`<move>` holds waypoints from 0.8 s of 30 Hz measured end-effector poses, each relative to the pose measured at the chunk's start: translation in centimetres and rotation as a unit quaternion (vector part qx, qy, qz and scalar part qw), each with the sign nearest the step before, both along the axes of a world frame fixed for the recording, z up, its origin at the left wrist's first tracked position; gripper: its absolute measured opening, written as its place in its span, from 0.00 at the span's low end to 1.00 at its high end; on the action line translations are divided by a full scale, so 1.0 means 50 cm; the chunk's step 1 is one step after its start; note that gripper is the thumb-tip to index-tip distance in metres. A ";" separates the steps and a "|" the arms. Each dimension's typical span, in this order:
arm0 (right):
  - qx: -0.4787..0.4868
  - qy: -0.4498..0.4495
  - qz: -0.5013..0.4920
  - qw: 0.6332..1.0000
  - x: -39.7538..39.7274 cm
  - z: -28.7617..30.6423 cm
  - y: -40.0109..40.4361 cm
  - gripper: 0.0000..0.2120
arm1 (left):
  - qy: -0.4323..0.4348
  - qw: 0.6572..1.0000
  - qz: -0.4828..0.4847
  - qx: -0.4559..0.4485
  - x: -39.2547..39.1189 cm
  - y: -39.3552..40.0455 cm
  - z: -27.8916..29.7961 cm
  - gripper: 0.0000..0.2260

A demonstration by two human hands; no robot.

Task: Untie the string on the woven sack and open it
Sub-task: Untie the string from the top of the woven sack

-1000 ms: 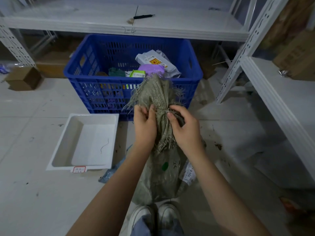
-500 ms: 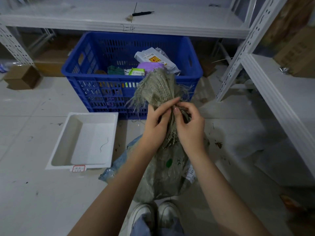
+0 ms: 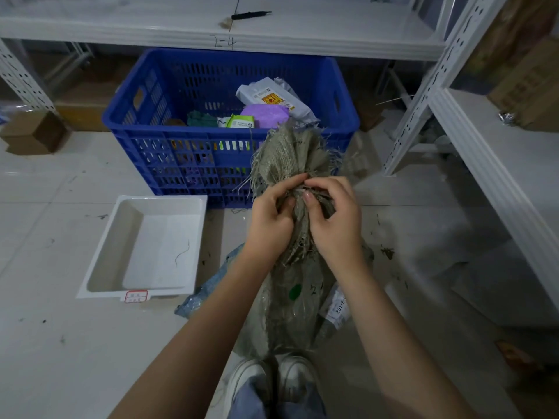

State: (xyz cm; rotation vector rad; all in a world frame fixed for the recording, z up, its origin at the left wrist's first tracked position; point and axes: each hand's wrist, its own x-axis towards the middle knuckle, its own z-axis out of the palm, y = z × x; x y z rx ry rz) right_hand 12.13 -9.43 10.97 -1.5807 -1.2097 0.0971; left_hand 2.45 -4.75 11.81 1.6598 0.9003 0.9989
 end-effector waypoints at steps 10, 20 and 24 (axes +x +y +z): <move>-0.050 0.014 0.021 0.998 0.000 0.010 0.018 0.06 | -0.008 1.000 0.015 0.011 -0.005 0.007 -0.011 0.07; -0.069 -0.004 -0.006 0.998 -0.002 0.015 0.012 0.05 | 0.081 0.990 0.050 0.101 0.013 -0.002 -0.012 0.07; -0.071 -0.002 -0.025 0.997 0.001 0.005 0.012 0.05 | 0.094 0.989 0.065 0.096 0.019 -0.006 -0.012 0.06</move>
